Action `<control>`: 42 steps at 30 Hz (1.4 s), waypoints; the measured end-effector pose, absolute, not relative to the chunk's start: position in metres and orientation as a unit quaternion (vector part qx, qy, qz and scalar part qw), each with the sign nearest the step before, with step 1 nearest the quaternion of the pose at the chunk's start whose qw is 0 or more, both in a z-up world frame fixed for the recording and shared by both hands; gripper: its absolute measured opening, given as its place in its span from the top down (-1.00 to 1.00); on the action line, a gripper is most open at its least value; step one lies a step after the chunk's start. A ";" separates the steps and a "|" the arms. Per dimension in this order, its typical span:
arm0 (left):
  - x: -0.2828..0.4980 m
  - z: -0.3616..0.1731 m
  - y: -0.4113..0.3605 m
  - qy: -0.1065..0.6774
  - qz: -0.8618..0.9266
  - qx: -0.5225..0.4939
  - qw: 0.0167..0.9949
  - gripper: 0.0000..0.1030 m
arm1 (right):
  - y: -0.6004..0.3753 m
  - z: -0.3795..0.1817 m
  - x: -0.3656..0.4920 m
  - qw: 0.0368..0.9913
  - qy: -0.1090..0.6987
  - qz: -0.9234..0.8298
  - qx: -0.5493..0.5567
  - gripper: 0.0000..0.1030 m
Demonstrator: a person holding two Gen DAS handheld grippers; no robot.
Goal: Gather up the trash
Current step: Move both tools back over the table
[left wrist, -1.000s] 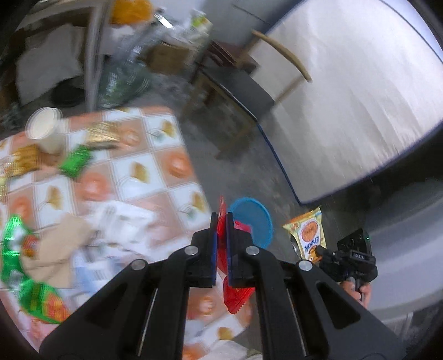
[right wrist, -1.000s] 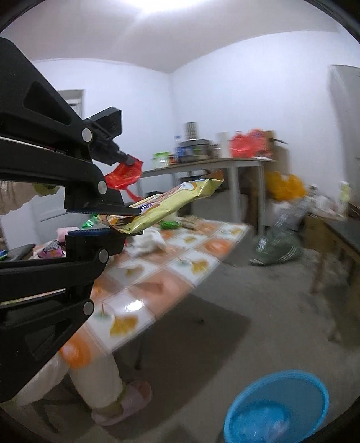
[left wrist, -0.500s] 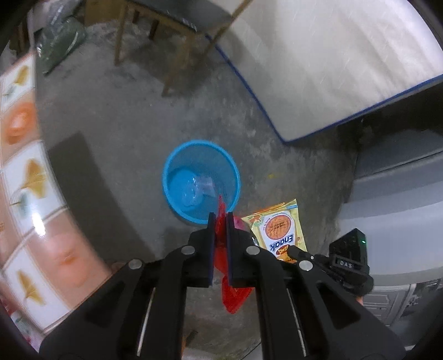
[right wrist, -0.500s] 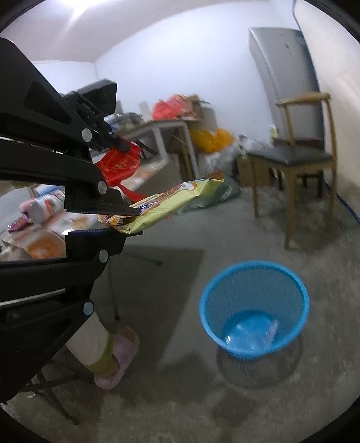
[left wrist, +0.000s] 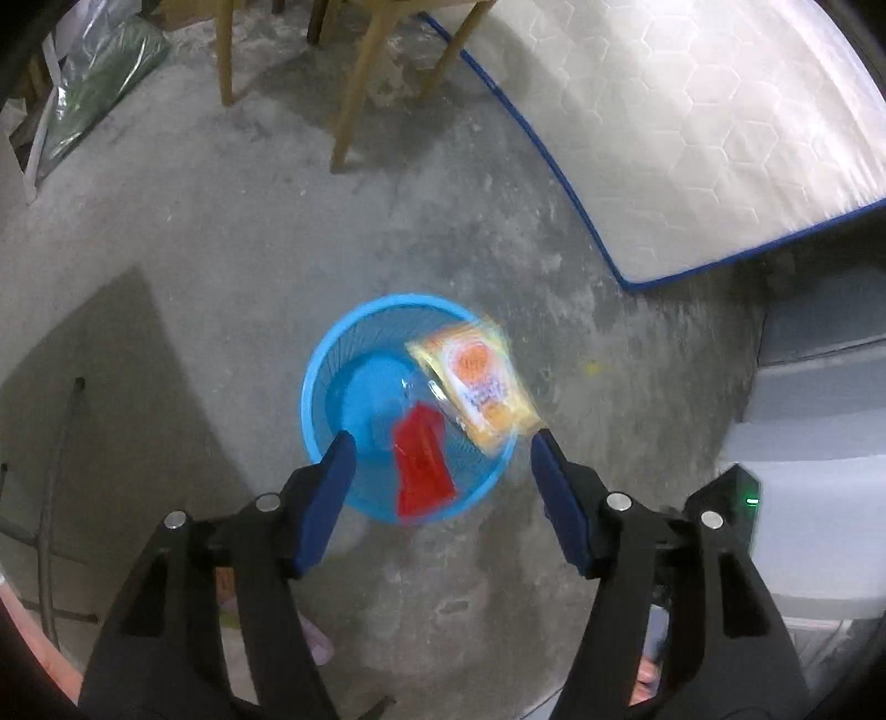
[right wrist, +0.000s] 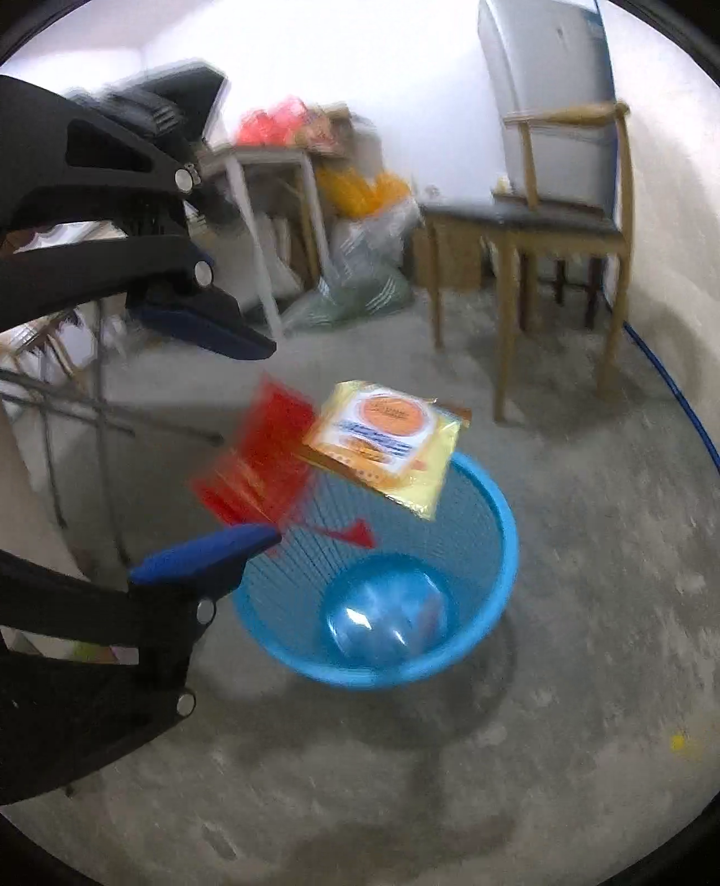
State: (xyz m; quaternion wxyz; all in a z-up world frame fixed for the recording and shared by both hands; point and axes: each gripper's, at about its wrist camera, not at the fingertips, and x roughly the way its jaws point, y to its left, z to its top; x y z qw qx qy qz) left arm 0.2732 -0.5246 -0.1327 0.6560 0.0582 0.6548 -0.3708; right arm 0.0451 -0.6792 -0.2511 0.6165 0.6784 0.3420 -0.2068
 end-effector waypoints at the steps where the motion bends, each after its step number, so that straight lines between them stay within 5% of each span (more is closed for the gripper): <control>1: 0.273 -0.131 -0.522 0.656 -0.372 0.055 0.654 -0.27 | -0.679 -0.261 0.045 0.609 0.346 -0.214 0.681 -0.17; 7: 0.265 -0.102 -0.499 0.626 -0.396 0.064 0.669 -0.33 | -0.663 -0.285 0.030 0.597 0.352 -0.214 0.689 -0.17; 14: 0.242 -0.045 -0.443 0.559 -0.445 0.052 0.698 -0.49 | -0.645 -0.251 -0.008 0.640 0.361 -0.216 0.643 -0.17; 27: 0.154 0.038 -0.296 0.467 -0.439 0.065 0.765 -0.74 | -0.551 -0.123 -0.036 0.782 0.430 -0.302 0.337 -0.81; 42: 0.122 0.057 -0.118 0.415 -0.355 -0.008 0.838 -0.83 | -0.413 0.006 0.023 0.883 0.364 -0.291 0.061 -0.87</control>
